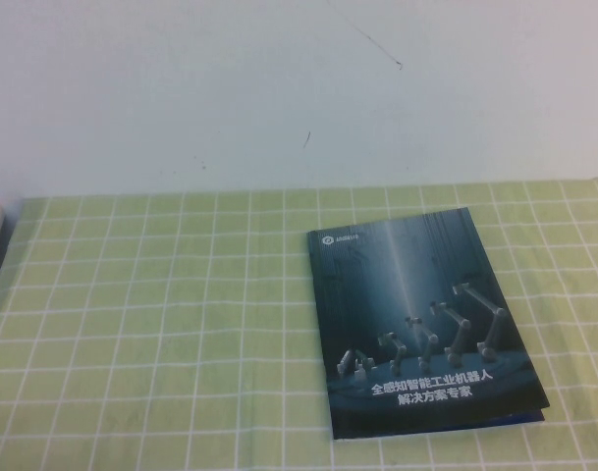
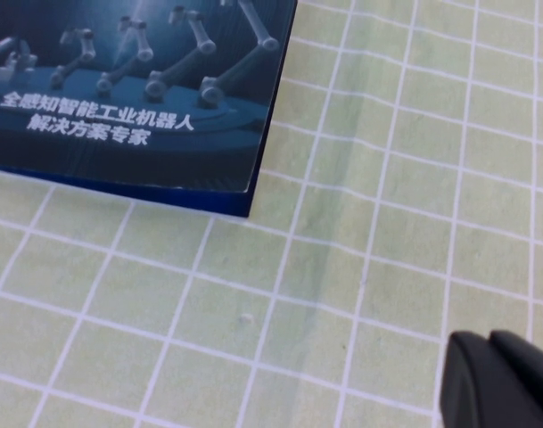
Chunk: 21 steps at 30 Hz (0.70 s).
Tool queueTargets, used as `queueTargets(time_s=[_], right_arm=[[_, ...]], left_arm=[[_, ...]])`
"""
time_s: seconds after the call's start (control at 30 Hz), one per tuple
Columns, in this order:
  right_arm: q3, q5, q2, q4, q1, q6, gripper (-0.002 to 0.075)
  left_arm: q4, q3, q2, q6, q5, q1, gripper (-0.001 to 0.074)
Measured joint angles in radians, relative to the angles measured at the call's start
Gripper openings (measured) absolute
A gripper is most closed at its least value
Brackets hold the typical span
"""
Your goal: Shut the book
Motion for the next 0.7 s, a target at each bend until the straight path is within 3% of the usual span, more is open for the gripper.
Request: queueTargets(time_s=[0.7], right_arm=[[0.001,0.0,0.0,0.002,0.0,0.002,-0.0003]], left_arm=[[-0.029,0.029,-0.003,0.033,0.039,-0.006,-0.0004]])
